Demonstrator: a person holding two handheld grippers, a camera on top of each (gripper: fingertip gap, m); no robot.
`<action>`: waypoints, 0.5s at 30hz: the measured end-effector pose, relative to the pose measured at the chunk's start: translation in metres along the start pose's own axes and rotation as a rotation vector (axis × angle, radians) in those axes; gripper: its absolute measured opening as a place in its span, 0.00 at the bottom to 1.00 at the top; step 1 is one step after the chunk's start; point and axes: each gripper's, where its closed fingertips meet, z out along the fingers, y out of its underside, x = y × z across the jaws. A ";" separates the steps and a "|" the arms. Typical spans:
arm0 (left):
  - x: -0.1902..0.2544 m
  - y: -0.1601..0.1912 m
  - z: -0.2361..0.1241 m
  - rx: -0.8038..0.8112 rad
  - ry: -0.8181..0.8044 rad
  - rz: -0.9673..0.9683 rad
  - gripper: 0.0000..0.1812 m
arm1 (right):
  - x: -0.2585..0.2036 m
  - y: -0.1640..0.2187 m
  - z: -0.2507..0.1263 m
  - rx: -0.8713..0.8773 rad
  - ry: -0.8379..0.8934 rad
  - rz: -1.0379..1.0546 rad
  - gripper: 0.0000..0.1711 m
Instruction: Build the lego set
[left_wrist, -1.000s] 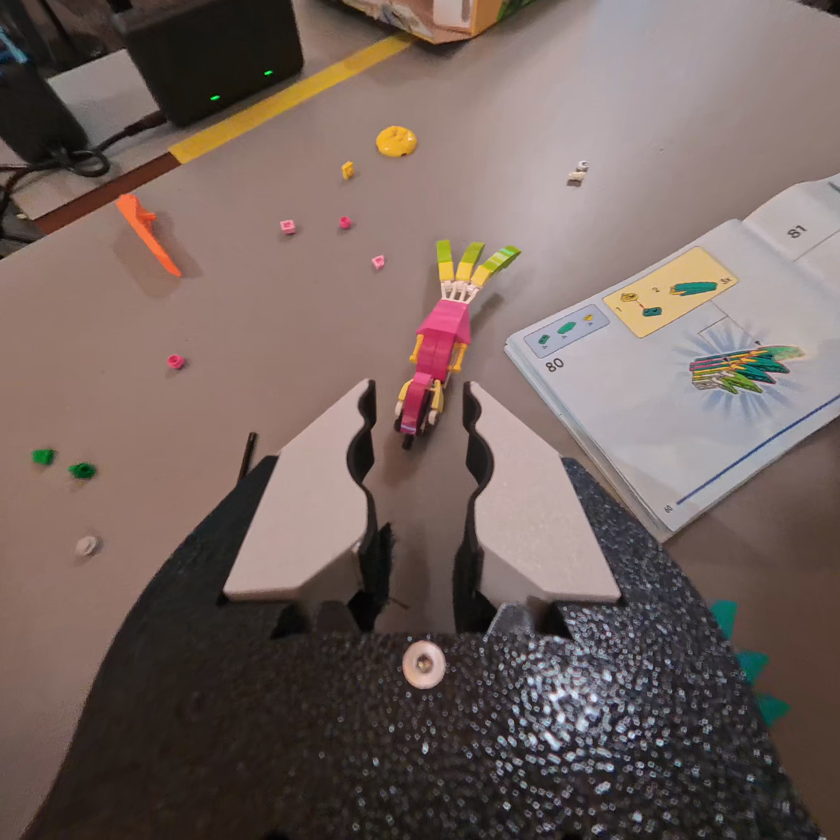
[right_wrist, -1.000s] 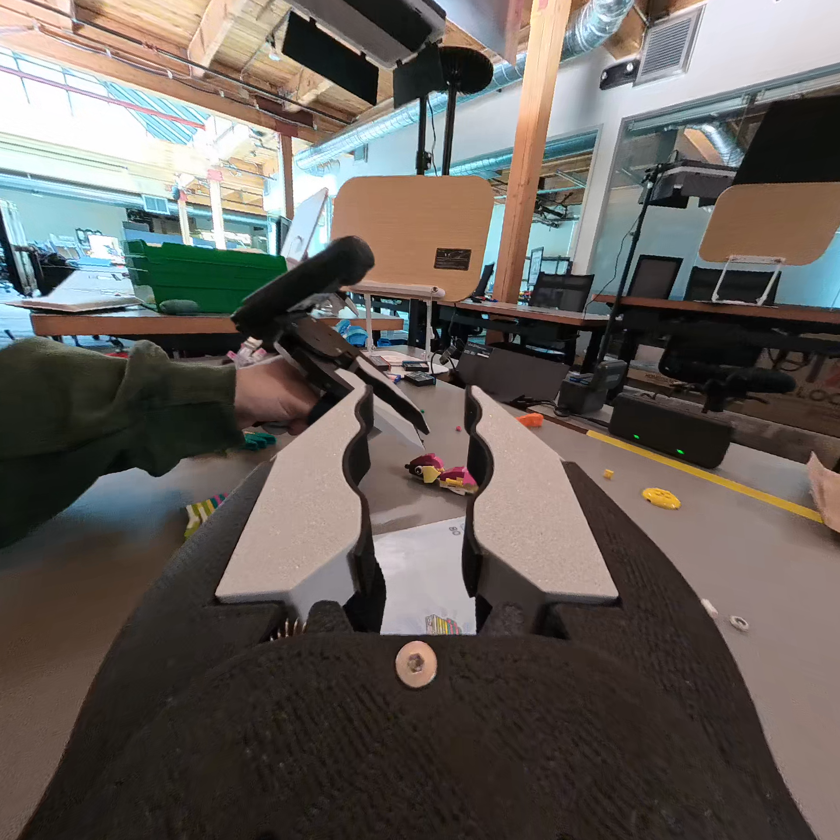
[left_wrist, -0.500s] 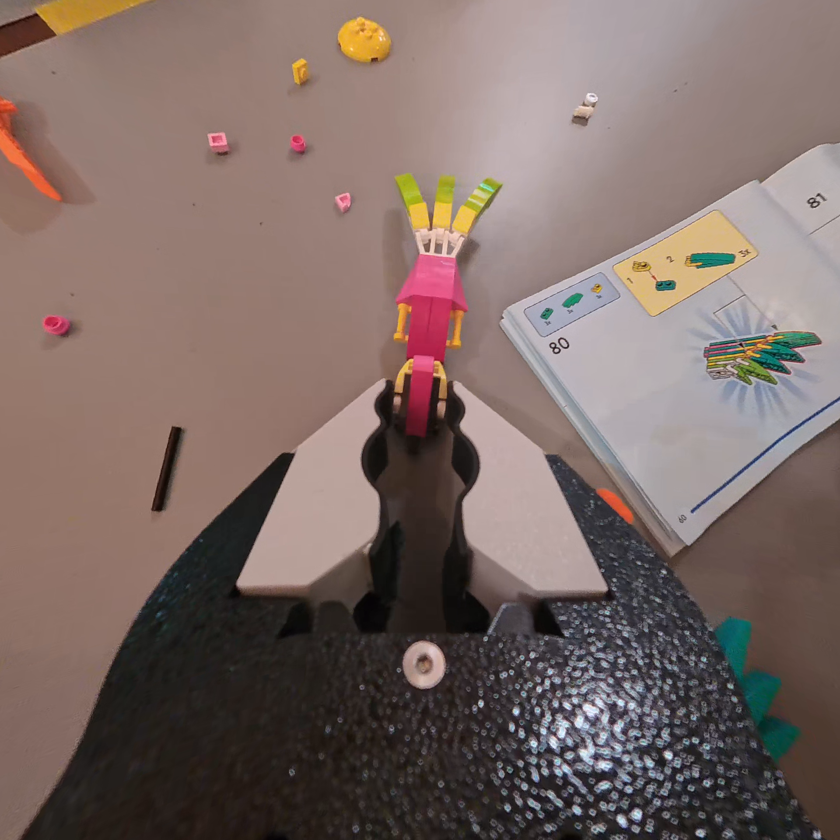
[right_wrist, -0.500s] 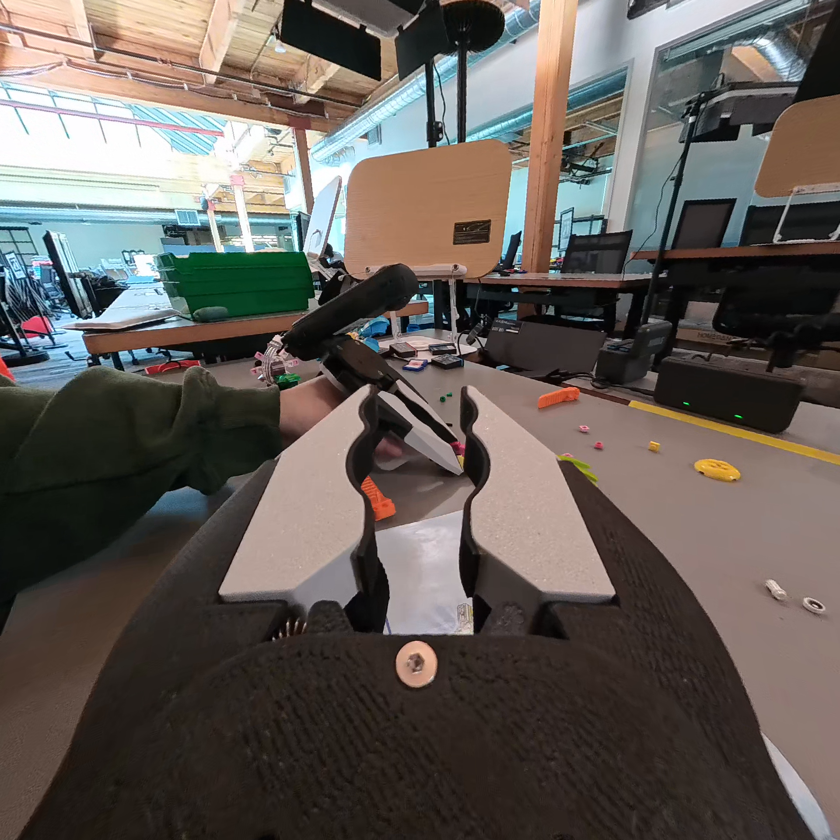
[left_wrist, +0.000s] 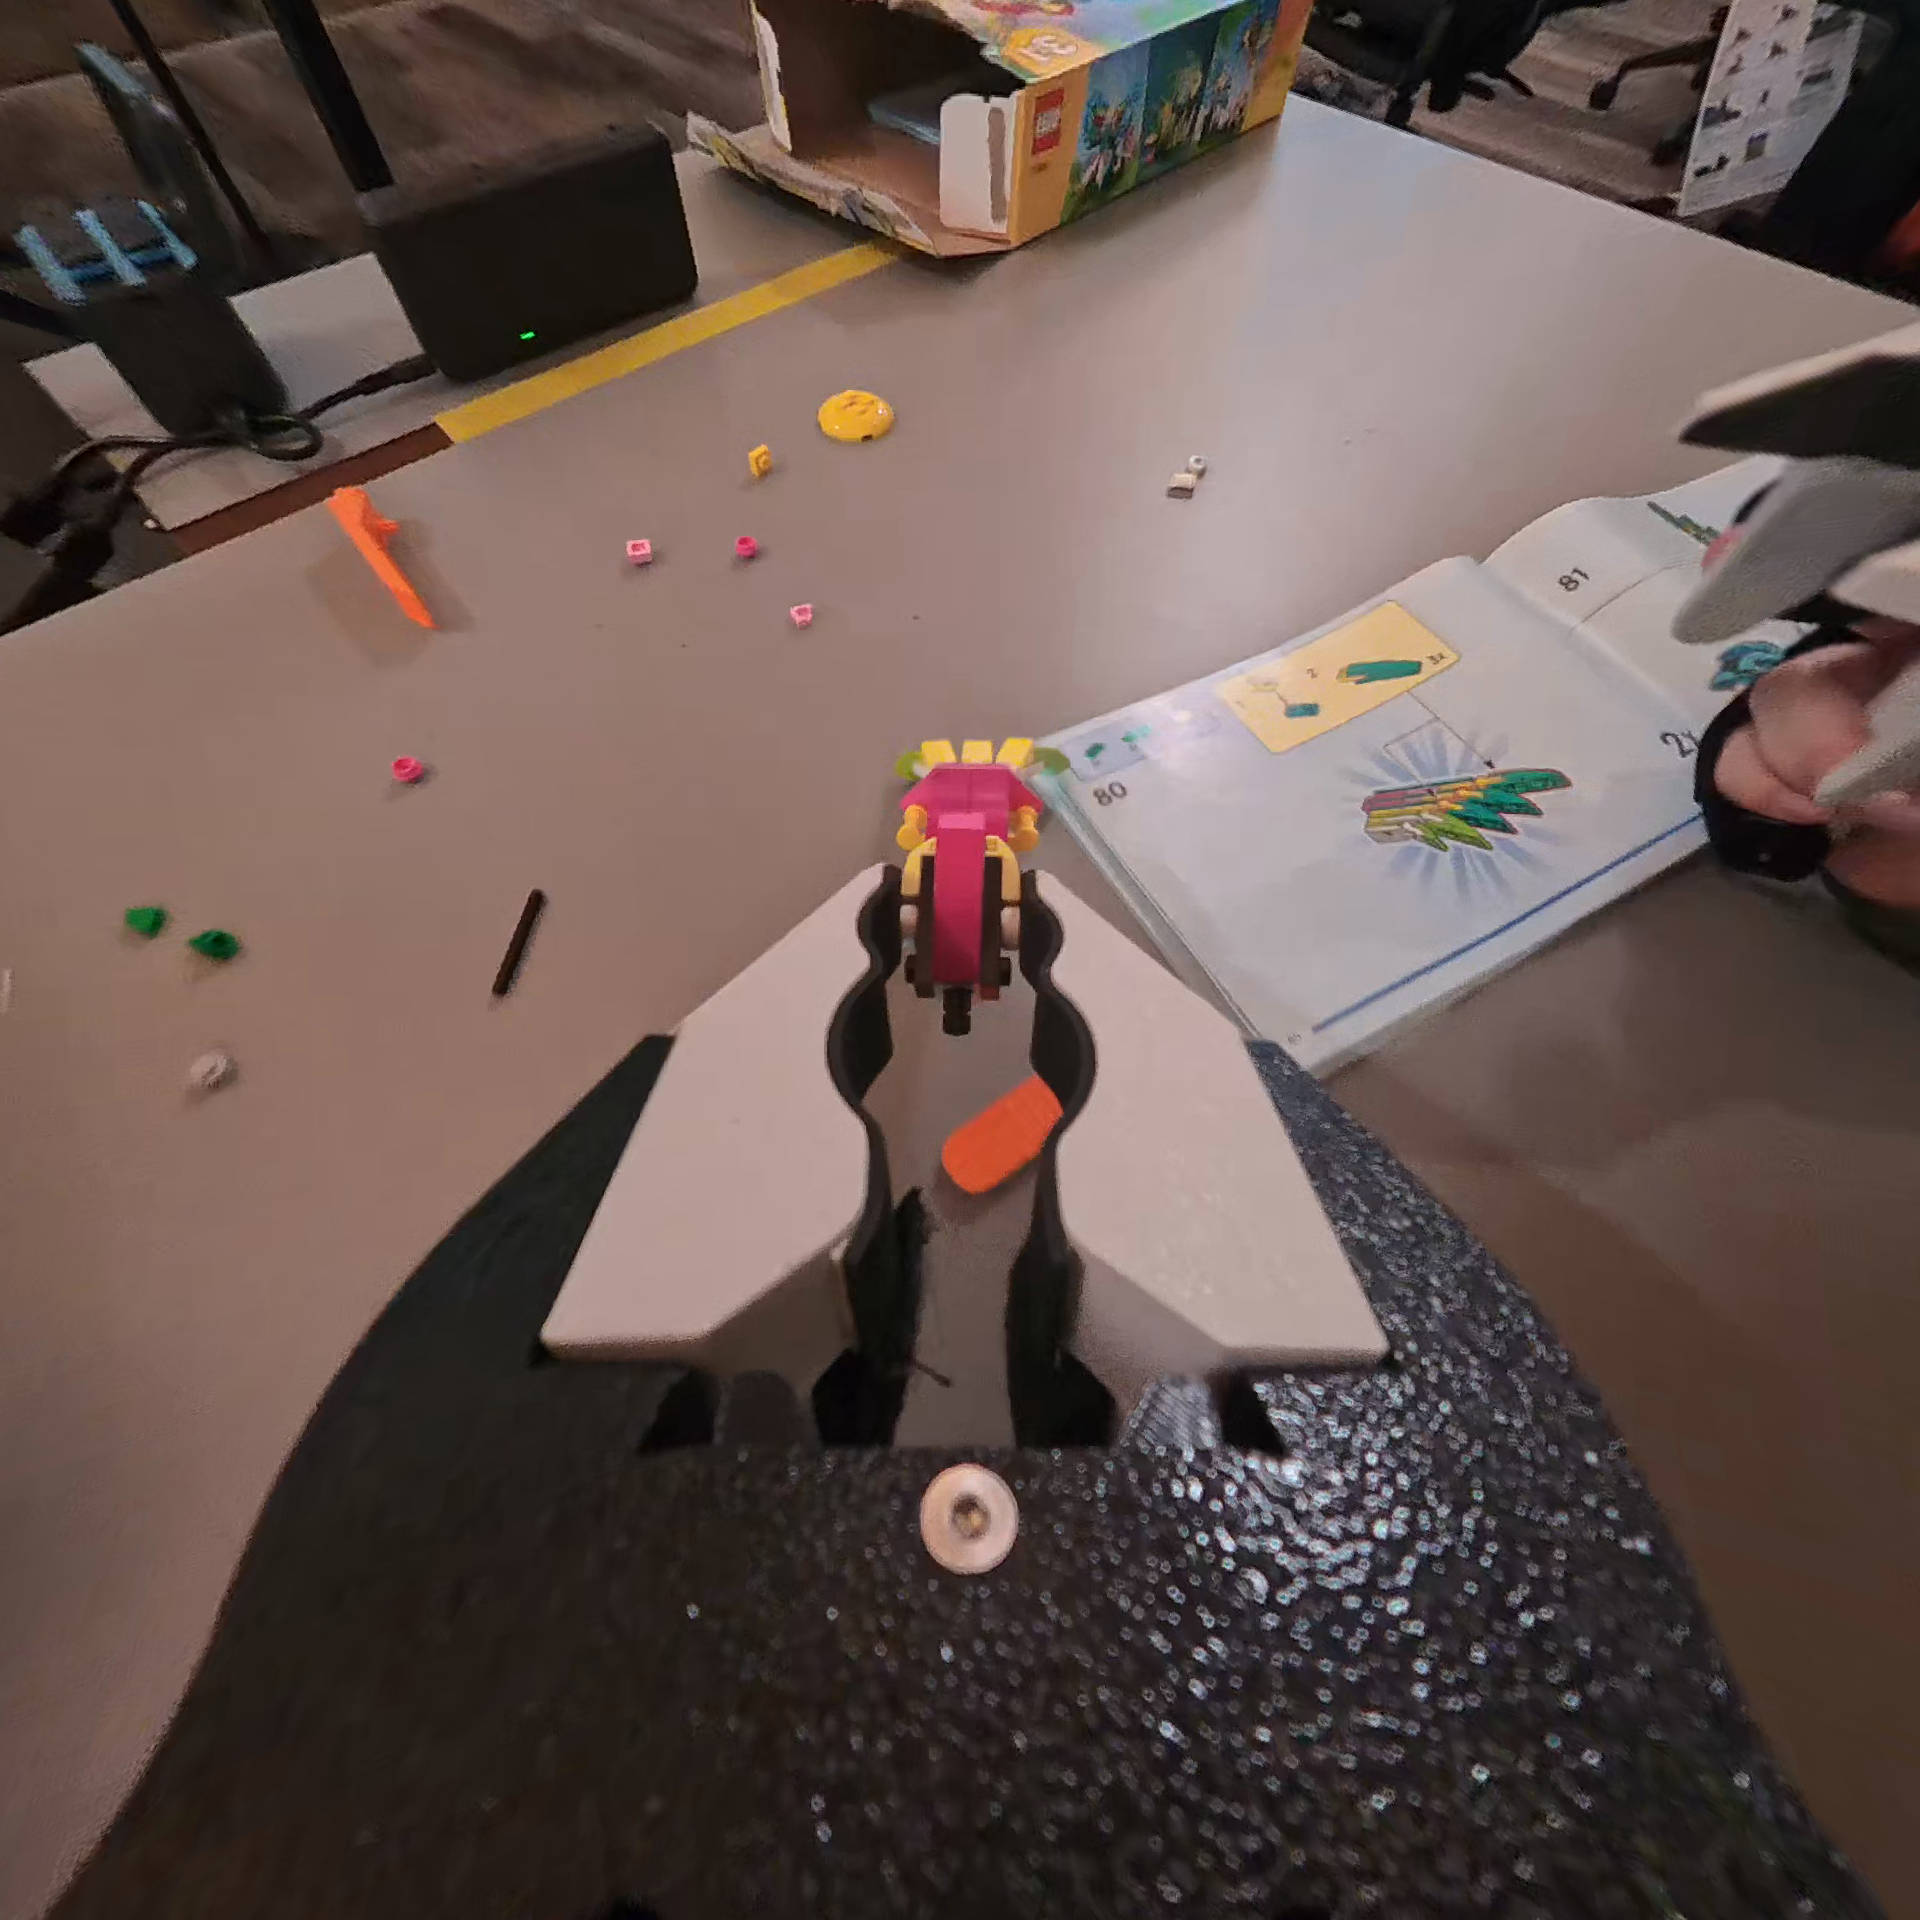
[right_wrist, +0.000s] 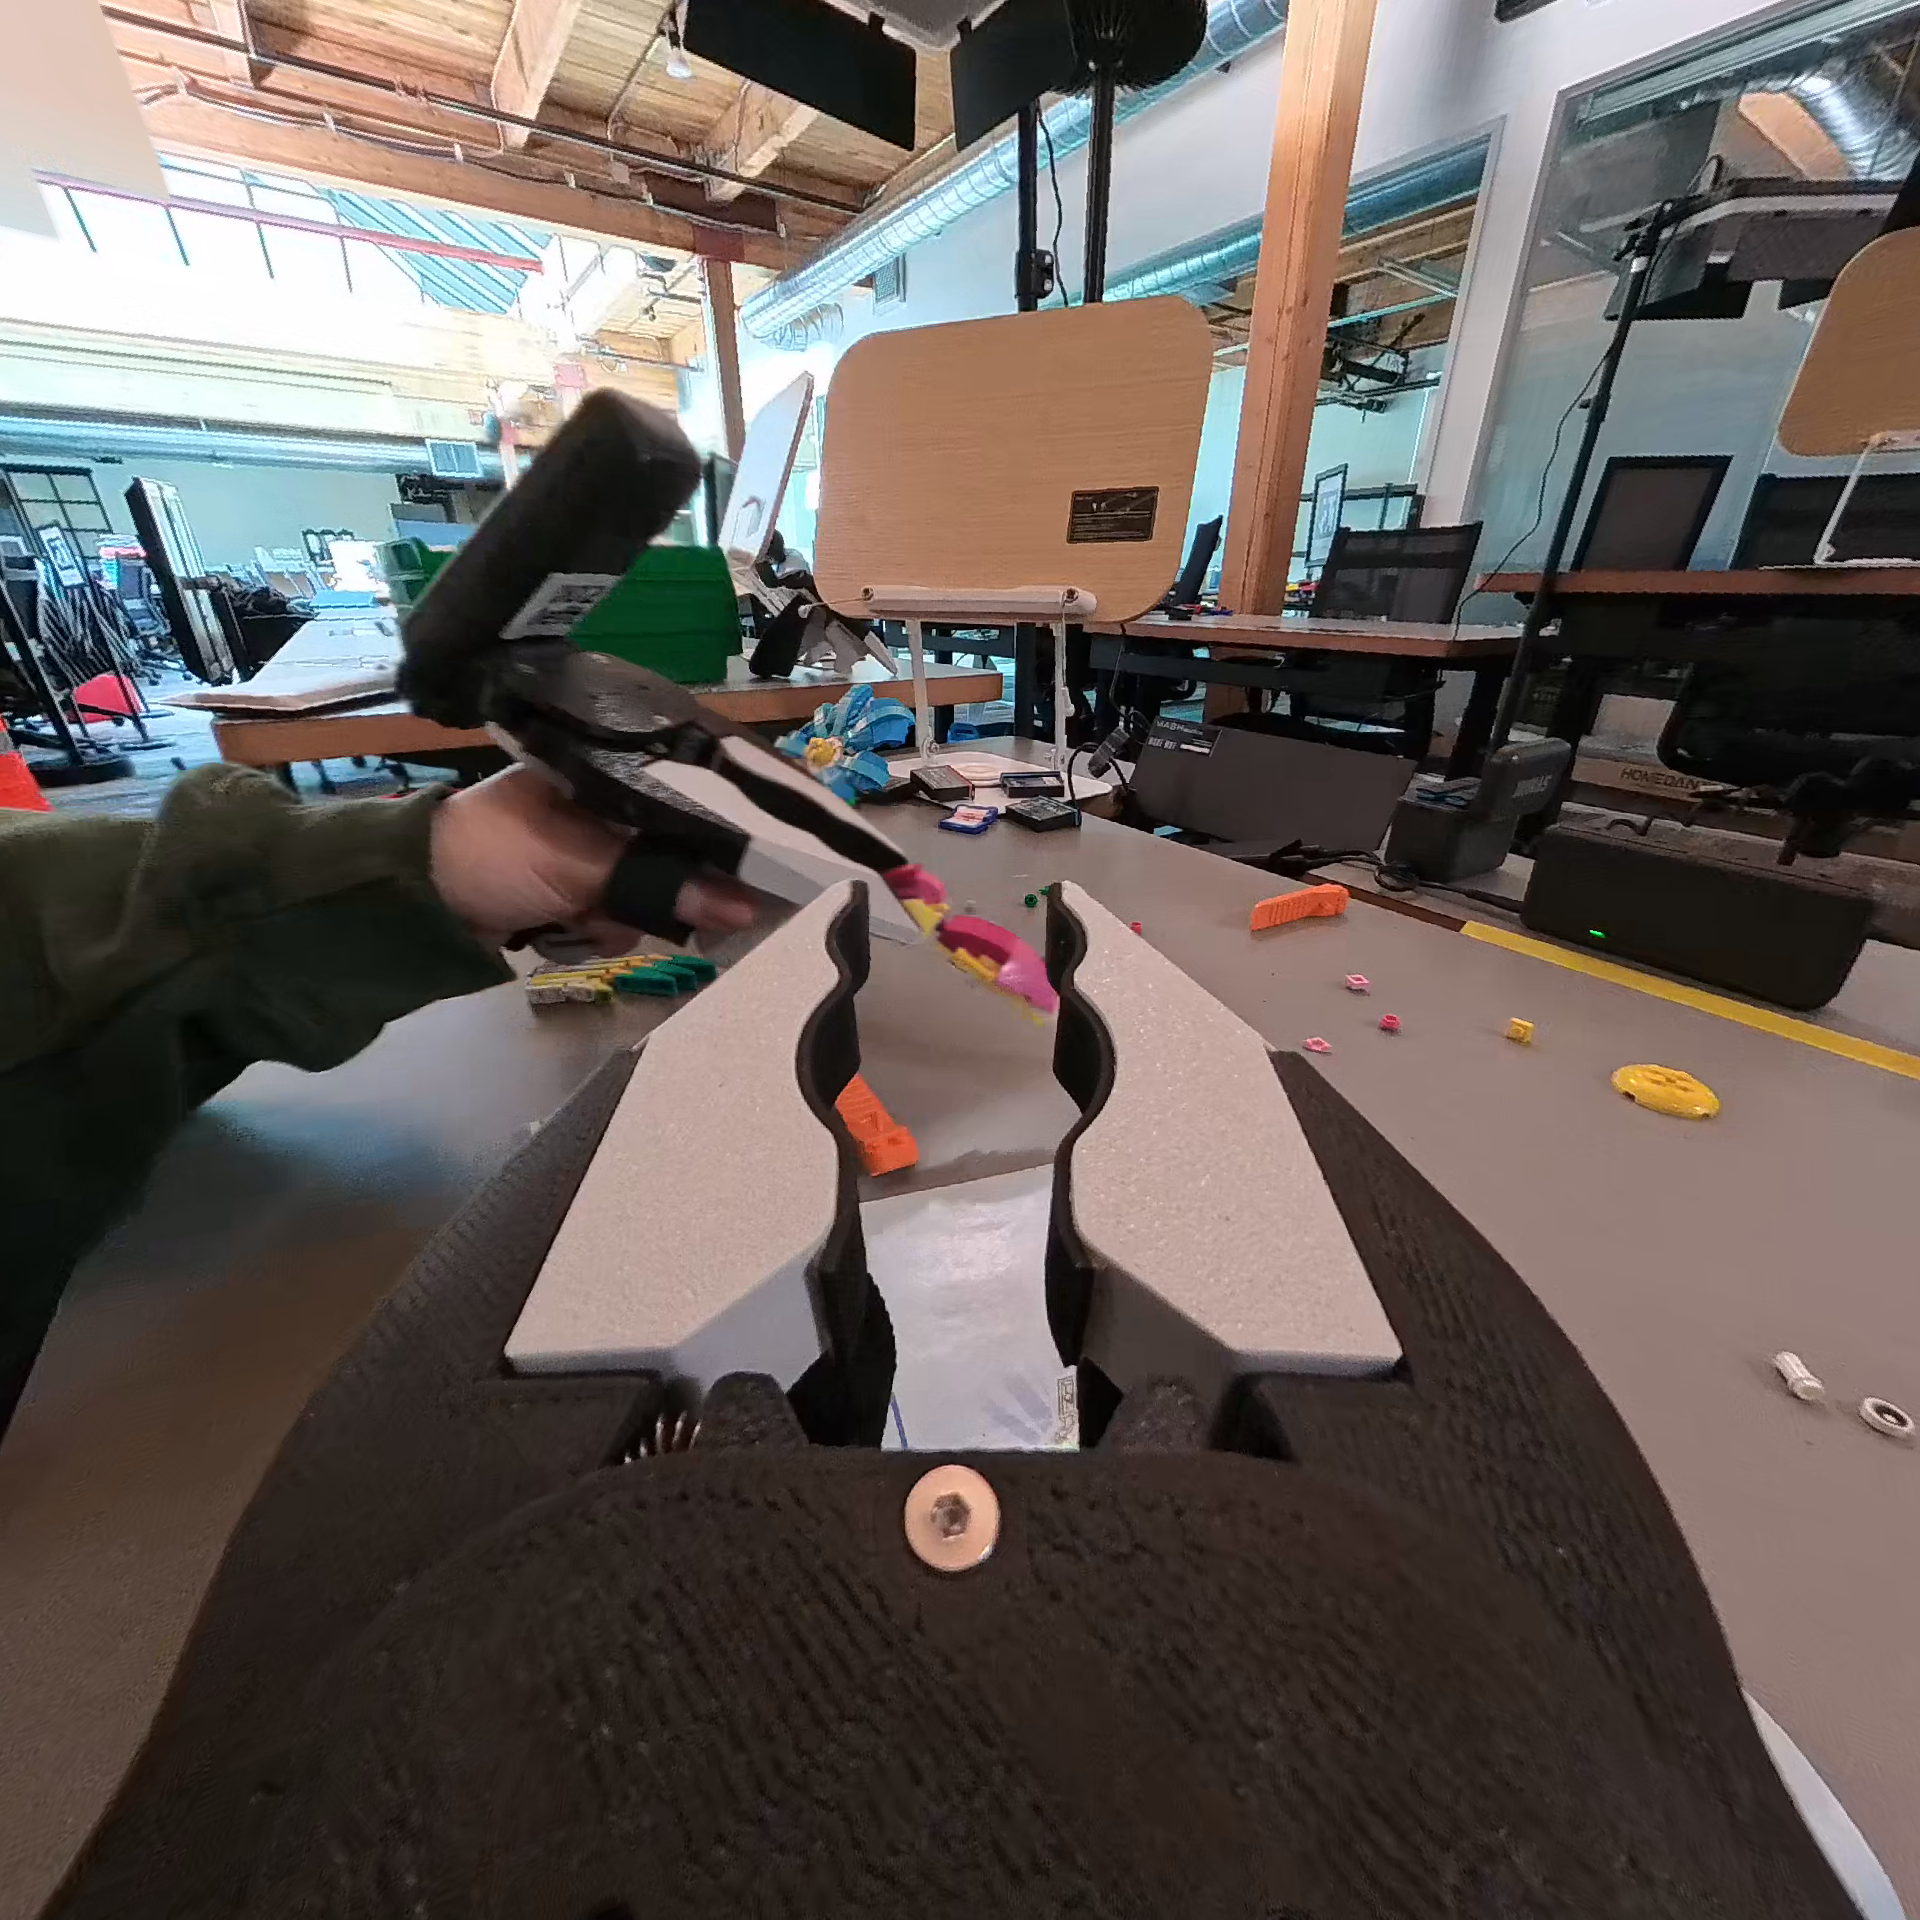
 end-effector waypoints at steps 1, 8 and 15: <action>0.002 0.003 -0.006 0.012 -0.011 0.000 0.11 | -0.001 0.000 0.000 -0.002 -0.002 -0.001 0.19; -0.007 0.022 -0.034 0.075 -0.103 -0.024 0.11 | -0.004 0.002 0.002 -0.015 -0.012 -0.019 0.19; -0.008 0.054 -0.049 0.029 -0.153 -0.067 0.11 | -0.004 0.002 0.002 -0.020 -0.014 -0.028 0.19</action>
